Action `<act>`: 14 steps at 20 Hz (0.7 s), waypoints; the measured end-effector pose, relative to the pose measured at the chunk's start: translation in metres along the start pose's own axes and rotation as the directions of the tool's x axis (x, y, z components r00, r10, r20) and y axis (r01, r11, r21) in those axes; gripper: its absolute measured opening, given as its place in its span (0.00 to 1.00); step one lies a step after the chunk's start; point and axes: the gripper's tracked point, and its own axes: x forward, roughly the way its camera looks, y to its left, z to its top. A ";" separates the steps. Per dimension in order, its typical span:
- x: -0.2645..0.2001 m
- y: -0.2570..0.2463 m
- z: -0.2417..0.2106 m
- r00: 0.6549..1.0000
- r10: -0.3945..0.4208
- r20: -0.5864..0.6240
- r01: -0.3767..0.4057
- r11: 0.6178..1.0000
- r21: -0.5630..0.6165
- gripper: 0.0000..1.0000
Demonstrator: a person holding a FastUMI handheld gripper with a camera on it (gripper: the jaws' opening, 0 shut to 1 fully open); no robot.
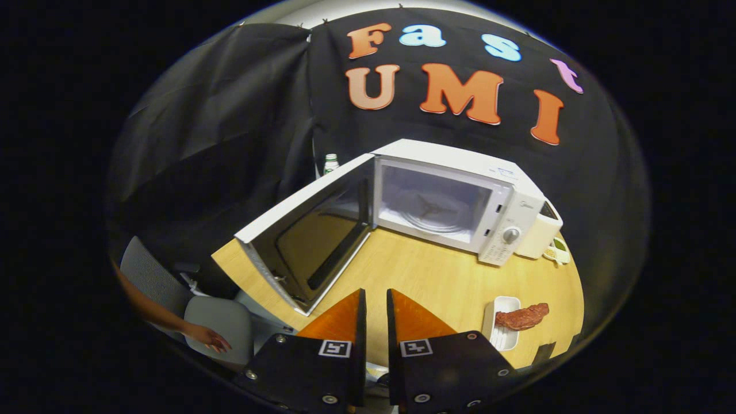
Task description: Open the microwave, put the food inside, and close the microwave door.
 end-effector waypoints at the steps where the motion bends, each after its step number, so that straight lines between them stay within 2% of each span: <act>1: 0.001 -0.021 0.005 0.999 -0.036 0.016 0.036 0.999 0.009 0.17; 3: 0.001 -0.062 0.007 0.995 -0.099 0.023 0.099 0.995 0.022 0.22; 4: 0.002 -0.081 0.006 0.992 -0.128 0.015 0.128 0.992 0.025 0.33; 6: 0.002 -0.113 0.003 0.988 -0.157 0.002 0.157 0.987 0.033 0.44; 11: 0.008 -0.181 -0.021 0.980 -0.186 -0.071 0.191 0.979 0.066 0.58; 14: 0.014 -0.213 -0.043 0.974 -0.171 -0.152 0.189 0.975 0.115 0.67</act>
